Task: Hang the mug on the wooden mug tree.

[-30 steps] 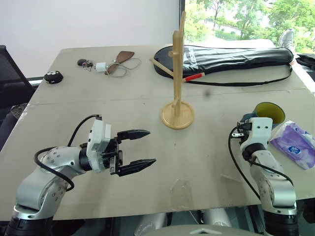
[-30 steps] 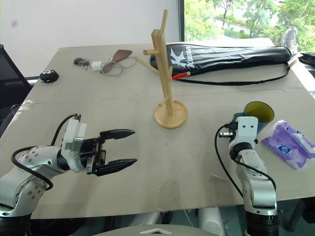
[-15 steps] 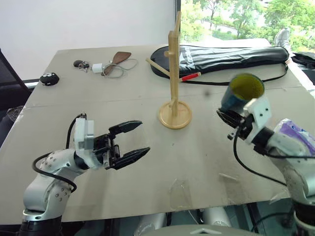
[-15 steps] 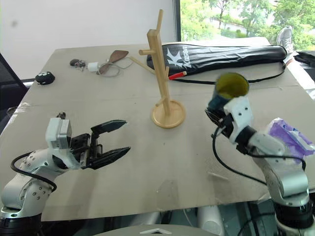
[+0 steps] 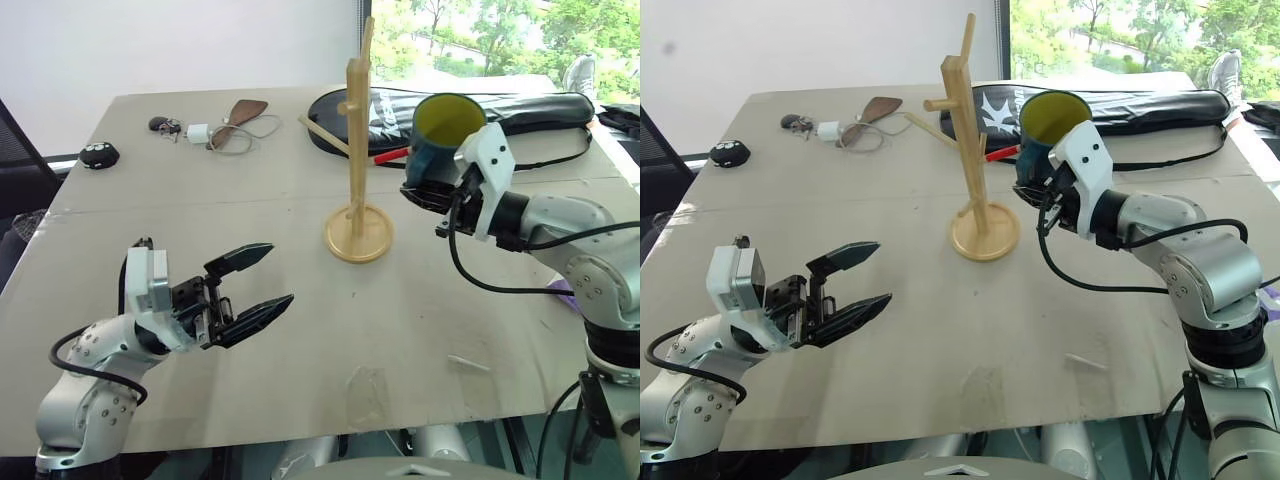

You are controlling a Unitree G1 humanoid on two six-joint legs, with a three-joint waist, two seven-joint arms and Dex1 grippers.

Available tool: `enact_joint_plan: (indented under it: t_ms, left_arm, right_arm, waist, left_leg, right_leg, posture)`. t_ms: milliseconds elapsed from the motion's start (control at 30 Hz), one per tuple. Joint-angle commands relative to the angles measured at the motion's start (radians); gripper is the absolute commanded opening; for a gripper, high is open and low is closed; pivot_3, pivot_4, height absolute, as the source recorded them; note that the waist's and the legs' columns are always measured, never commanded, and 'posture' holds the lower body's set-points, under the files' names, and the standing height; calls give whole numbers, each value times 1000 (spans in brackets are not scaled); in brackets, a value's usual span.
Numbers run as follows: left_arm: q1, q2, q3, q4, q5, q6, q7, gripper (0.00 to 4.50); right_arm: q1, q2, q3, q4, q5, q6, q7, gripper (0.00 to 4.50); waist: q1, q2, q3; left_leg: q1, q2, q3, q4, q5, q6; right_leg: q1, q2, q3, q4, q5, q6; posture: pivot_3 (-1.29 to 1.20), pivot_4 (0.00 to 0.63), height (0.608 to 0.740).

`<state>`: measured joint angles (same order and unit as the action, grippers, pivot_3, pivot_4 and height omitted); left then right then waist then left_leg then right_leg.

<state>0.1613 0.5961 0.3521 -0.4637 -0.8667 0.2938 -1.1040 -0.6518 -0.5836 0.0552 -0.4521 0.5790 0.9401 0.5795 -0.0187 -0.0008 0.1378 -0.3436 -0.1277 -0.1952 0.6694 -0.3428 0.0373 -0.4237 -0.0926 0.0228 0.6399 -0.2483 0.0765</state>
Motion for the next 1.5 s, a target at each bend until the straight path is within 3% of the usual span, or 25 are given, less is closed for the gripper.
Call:
enact_joint_plan:
  t_ms: [33, 300, 667, 700, 733, 900, 1000, 1167, 1300, 1500]
  left_arm:
    - [11, -10, 19, -42, -3, -32, 14, 4500]
    - [55, -32, 68, -69, -47, -58, 30, 4500]
    - [64, -45, 104, -58, -82, -71, 36, 4500]
    - [63, -49, 101, -56, -82, -74, 37, 4500]
    - [61, -53, 98, -55, -81, -77, 37, 4500]
    - [57, -67, 79, -55, -86, -67, 53, 4500]
    - [51, -63, 60, -62, -94, -39, 78, 4500]
    - [32, -21, 2, -59, -44, 35, 138, 4500]
    - [36, 31, -32, -48, 23, 80, 171, 4500]
    - [73, 84, -74, -43, 103, 125, 196, 4500]
  right_arm:
    - [-68, 16, 29, 9, -8, -6, 13, 39]
    - [-144, 53, 62, 82, -34, -14, 18, 39]
    - [-141, 65, 125, 136, -93, -56, 51, 39]
    - [-133, 54, 124, 133, -100, -67, 61, 577]
    - [-126, 43, 116, 125, -105, -74, 65, 711]
    - [-38, -18, -8, -16, -17, -37, 86, 3275]
    - [43, -49, -95, -124, 71, -2, 94, 4469]
    - [190, -53, -250, -258, 178, -7, 42, 4469]
    - [389, -83, -362, -346, 185, -48, 40, 4469]
    - [910, -48, -479, -377, 28, -343, 193, 4469]
  waist:
    - [0, 0, 0]
    - [5, 0, 0]
    - [2, 0, 0]
    - [2, 0, 0]
    - [3, 0, 0]
    - [8, 0, 0]
    - [8, -1, 0]
    - [4, -1, 0]
    - [14, -2, -1]
    - [35, -2, -2]
  left_leg:
    - [0, 0, 0, 0, 0, 0]
    - [-1, -1, -1, 1, 0, 0]
    - [-1, -1, -1, 1, 0, 0]
    - [-1, -1, -1, 1, 0, 0]
    - [-1, -1, -1, 1, 0, 0]
    - [-1, -1, -1, 2, 0, 0]
    - [-1, -1, -1, 2, 0, 0]
    - [-1, -1, -1, 2, 0, 0]
    - [0, -1, -1, 2, 0, 0]
    - [-1, -1, 0, 1, 0, 0]
  right_leg:
    - [0, 0, 0, 0, 0, 0]
    - [0, -1, -1, 1, 0, 0]
    - [0, -1, -1, 1, 0, 0]
    - [0, -1, -1, 1, 0, 0]
    - [0, -1, -1, 1, 0, 0]
    - [0, -1, -2, 1, 0, 0]
    - [0, -1, -2, 1, 0, 0]
    - [0, -1, -1, 2, 0, 0]
    - [0, -1, -2, 2, 0, 0]
    - [0, -1, -2, 1, 0, 0]
  posture:
    - [0, 150, 740]
    - [0, 150, 740]
    - [0, 150, 740]
    - [0, 150, 740]
    - [0, 150, 740]
    - [0, 150, 740]
    - [0, 150, 740]
    - [0, 150, 740]
    - [0, 150, 740]
    - [0, 150, 740]
